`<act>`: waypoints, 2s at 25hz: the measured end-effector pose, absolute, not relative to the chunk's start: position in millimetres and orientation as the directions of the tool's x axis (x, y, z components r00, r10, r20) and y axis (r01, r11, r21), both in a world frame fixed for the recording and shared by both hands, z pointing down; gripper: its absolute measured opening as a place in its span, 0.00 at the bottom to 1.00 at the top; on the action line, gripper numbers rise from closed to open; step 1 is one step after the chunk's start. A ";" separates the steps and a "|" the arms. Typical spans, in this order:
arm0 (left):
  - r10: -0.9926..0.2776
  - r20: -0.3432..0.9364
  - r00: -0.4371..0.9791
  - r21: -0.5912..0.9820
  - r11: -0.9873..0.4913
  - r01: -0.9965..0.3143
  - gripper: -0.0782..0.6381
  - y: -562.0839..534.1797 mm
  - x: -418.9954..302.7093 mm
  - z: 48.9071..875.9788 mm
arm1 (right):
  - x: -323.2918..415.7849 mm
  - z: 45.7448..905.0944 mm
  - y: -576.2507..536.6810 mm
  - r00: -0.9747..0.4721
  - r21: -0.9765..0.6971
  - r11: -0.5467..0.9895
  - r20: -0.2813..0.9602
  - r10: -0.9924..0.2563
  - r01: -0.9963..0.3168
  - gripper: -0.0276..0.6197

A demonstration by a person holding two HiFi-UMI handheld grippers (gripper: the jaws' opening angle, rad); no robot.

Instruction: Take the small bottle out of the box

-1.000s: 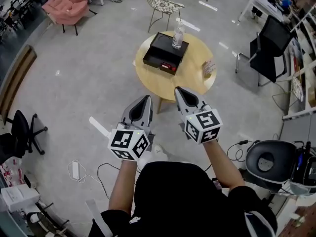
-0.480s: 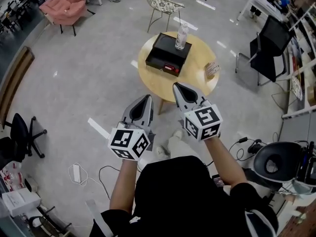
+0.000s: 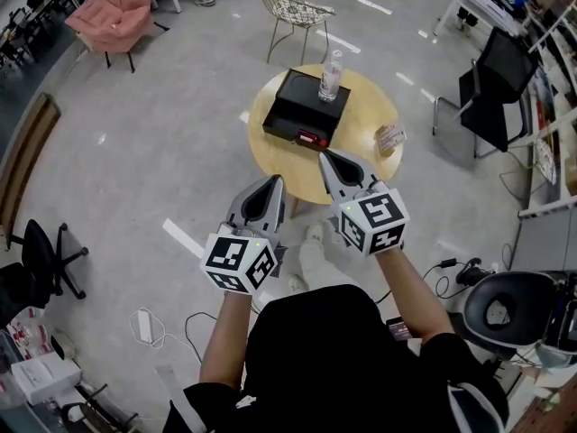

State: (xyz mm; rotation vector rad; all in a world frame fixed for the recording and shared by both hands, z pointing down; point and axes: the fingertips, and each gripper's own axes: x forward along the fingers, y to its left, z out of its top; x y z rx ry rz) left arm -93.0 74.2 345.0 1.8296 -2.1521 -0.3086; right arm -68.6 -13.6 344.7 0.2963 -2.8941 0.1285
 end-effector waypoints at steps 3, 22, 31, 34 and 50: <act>-0.984 0.103 -0.145 0.348 0.172 -0.922 0.12 50.8 -107.8 352.3 | -82.9 351.8 -38.1 -0.953 -0.072 0.975 0.239 -0.188 -0.210 0.04; -0.979 0.173 -0.109 0.350 0.164 -0.922 0.12 -107.5 -191.0 370.7 | -167.7 378.3 -191.2 -0.940 -0.112 0.974 0.303 -0.156 -0.197 0.04; -0.972 0.218 -0.091 0.320 0.159 -0.934 0.12 -151.6 -187.4 386.8 | -171.2 395.5 -238.0 -0.940 -0.135 0.974 0.312 -0.135 -0.184 0.04; -0.965 0.236 -0.110 0.302 0.181 -0.936 0.12 -154.3 -192.4 392.1 | -173.8 399.8 -244.9 -0.941 -0.145 0.972 0.313 -0.130 -0.182 0.04; -0.938 0.335 0.087 0.247 -0.002 -0.969 0.12 -175.7 -195.7 426.7 | -165.1 418.4 -261.6 -0.906 -0.145 0.946 0.360 -0.222 -0.289 0.04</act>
